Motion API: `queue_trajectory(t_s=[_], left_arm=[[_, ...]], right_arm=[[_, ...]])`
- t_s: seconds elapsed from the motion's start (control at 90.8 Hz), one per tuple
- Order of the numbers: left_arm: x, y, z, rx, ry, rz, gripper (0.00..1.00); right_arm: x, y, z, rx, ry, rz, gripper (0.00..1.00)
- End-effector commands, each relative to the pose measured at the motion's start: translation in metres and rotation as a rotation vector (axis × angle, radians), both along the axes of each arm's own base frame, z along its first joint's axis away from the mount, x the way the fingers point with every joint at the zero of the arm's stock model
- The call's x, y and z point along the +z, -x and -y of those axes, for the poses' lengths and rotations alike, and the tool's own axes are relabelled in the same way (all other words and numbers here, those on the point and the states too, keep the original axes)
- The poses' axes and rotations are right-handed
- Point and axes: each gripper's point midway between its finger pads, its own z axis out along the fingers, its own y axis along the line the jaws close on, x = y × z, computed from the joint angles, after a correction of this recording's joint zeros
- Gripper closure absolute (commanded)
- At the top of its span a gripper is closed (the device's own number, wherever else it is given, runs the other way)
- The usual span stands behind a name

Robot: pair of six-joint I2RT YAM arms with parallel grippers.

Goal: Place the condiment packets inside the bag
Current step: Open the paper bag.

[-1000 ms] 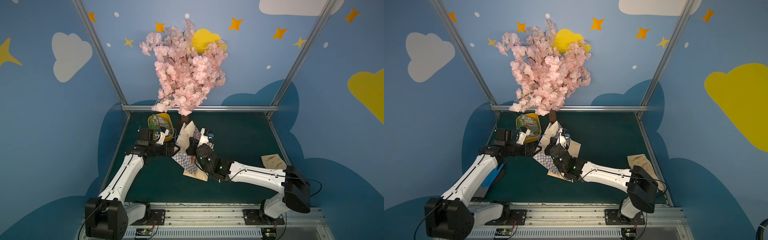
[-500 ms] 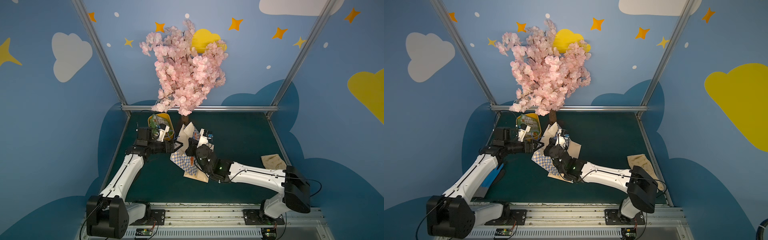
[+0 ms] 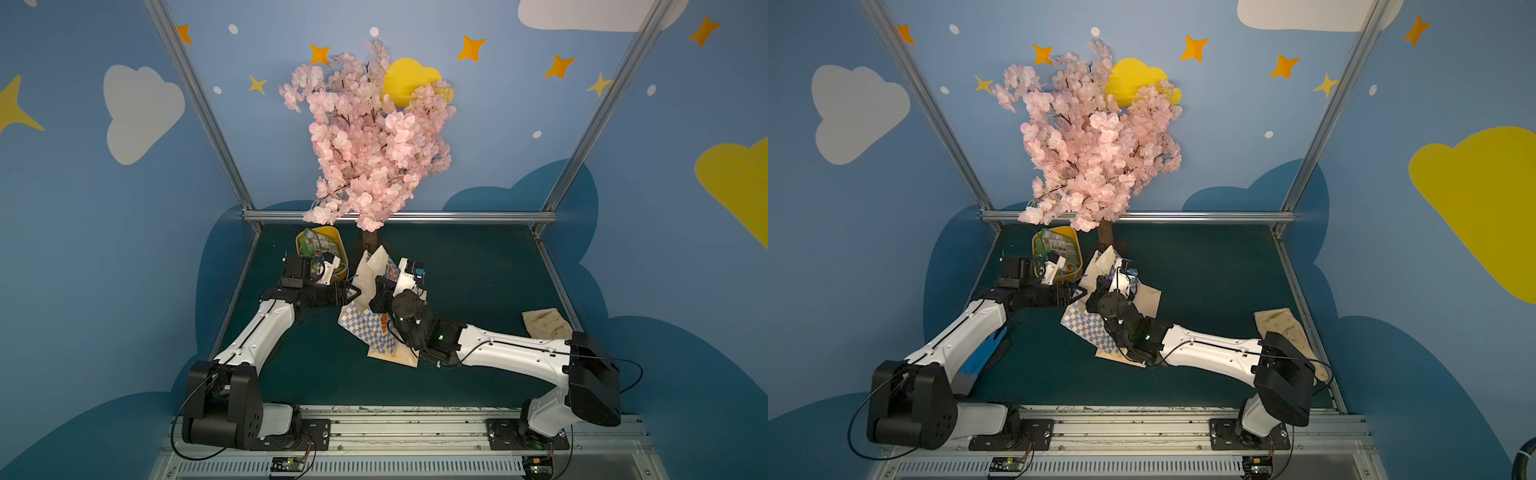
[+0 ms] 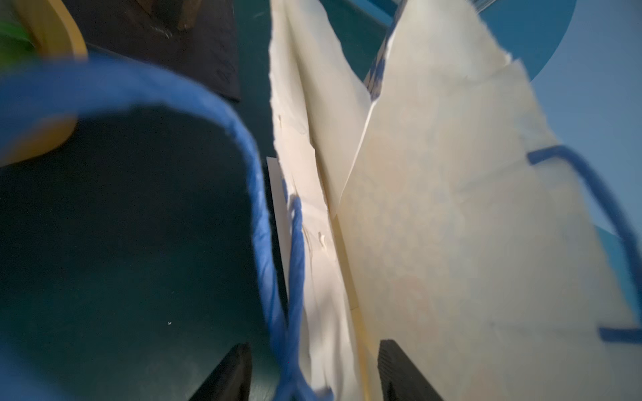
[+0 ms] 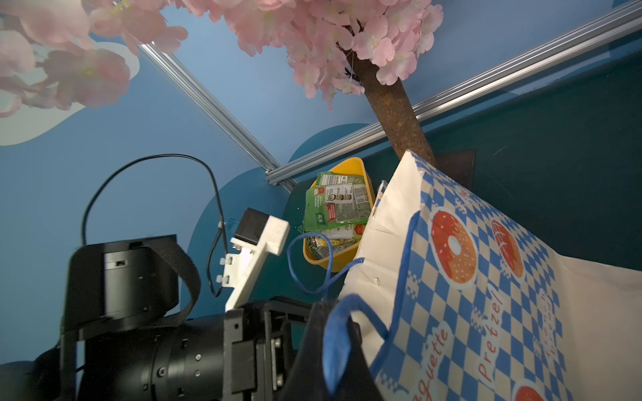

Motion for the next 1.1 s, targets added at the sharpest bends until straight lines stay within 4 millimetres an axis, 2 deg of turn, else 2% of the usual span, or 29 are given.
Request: queue_trajectory(t_s=[0.0, 0.066, 0.176, 0.242, 0.419, 0.54, 0.65, 0.683, 0.76, 0.837, 0.903, 0.969, 1.035, 1.09], left_arm=[[-0.004, 0.001, 0.008, -0.051, -0.039, -0.021, 0.43], [-0.002, 0.001, 0.012, -0.069, -0.055, -0.017, 0.51], [0.013, -0.002, 0.012, -0.091, -0.109, 0.034, 0.83], [0.03, -0.006, 0.009, -0.094, -0.158, 0.095, 0.96], [0.07, -0.008, -0.008, -0.089, -0.369, 0.317, 0.97], [0.081, -0.005, -0.015, -0.09, -0.523, 0.422, 0.97], [0.087, 0.002, -0.008, -0.124, -0.581, 0.477, 0.97], [0.09, 0.004, -0.005, -0.136, -0.592, 0.492, 0.97], [0.099, 0.012, 0.007, -0.17, -0.612, 0.545, 0.97], [0.112, 0.024, 0.021, -0.218, -0.631, 0.619, 0.97], [0.123, 0.036, 0.034, -0.259, -0.658, 0.691, 0.97], [0.133, 0.048, 0.047, -0.304, -0.693, 0.761, 0.97], [0.137, 0.054, 0.054, -0.329, -0.742, 0.813, 0.97], [0.141, 0.057, 0.058, -0.337, -0.777, 0.849, 0.97]], right_arm=[[0.01, 0.002, -0.003, 0.004, -0.033, 0.021, 1.0], [0.011, 0.002, 0.001, -0.001, -0.029, 0.028, 1.0], [0.013, 0.003, 0.014, -0.022, -0.005, 0.042, 1.0], [0.009, 0.004, 0.026, -0.044, 0.028, 0.041, 1.0], [-0.007, 0.006, 0.074, -0.126, 0.139, 0.026, 1.0], [-0.022, 0.014, 0.113, -0.172, 0.23, -0.019, 1.0], [-0.03, 0.024, 0.143, -0.189, 0.275, -0.057, 1.0], [-0.032, 0.026, 0.148, -0.187, 0.277, -0.067, 0.94], [-0.04, 0.033, 0.158, -0.168, 0.301, -0.094, 0.69], [-0.041, 0.042, 0.163, -0.135, 0.302, -0.126, 0.5], [-0.042, 0.048, 0.169, -0.114, 0.325, -0.142, 0.41], [-0.034, 0.054, 0.172, -0.084, 0.332, -0.145, 0.33], [-0.018, 0.059, 0.177, -0.071, 0.312, -0.129, 0.22], [-0.002, 0.064, 0.184, -0.075, 0.283, -0.109, 0.19]])
